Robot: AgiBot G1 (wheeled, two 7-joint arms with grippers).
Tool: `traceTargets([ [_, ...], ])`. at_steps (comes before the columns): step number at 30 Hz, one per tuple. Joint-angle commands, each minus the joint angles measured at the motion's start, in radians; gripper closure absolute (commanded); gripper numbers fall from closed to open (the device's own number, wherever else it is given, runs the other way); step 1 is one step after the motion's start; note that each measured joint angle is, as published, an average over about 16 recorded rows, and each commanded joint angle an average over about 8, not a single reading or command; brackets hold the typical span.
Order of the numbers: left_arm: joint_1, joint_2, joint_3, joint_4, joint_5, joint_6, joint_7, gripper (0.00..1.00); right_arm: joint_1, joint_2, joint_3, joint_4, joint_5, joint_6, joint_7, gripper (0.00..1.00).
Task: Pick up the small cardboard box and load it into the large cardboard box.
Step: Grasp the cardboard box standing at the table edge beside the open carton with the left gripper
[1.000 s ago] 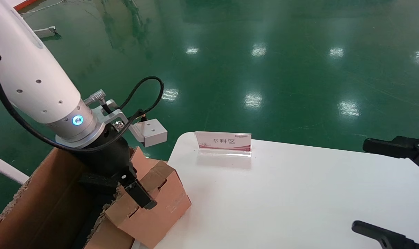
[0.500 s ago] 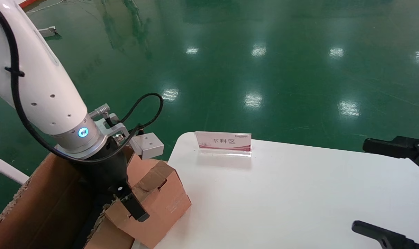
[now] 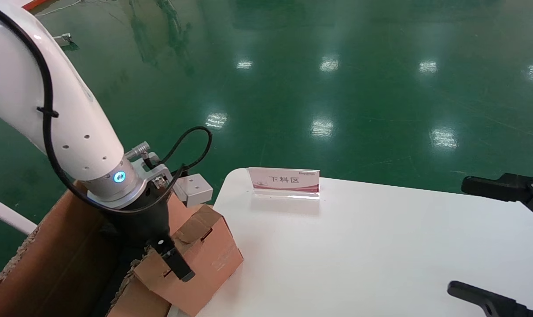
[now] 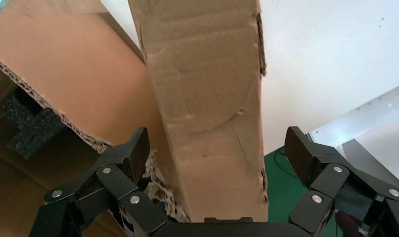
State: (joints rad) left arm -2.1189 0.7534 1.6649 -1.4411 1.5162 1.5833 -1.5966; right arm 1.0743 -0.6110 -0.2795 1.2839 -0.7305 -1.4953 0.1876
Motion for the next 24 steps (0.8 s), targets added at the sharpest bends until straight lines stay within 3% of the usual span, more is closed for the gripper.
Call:
traceTargets([
  [1,0.006,0.001,0.001,0.002,0.005,-0.009,0.002,0.28,0.000,0.000,0.000,0.000,0.000,0.000,0.000,0.00],
  [4,0.011,0.001,0.002,0.003,0.010,-0.016,0.003,0.65,0.000,0.000,0.000,0.000,0.000,0.000,0.000,0.01],
  [7,0.015,0.001,0.003,0.003,0.012,-0.021,0.005,1.00,0.000,0.000,0.000,0.000,0.000,0.000,0.000,0.36],
  [12,0.019,0.002,0.003,0.004,0.016,-0.026,0.006,1.00,0.000,0.000,0.000,0.000,0.000,0.000,0.000,0.97],
  [24,0.023,0.002,0.005,0.005,0.018,-0.032,0.006,1.00,0.000,0.000,0.000,0.000,0.000,0.000,0.000,1.00],
])
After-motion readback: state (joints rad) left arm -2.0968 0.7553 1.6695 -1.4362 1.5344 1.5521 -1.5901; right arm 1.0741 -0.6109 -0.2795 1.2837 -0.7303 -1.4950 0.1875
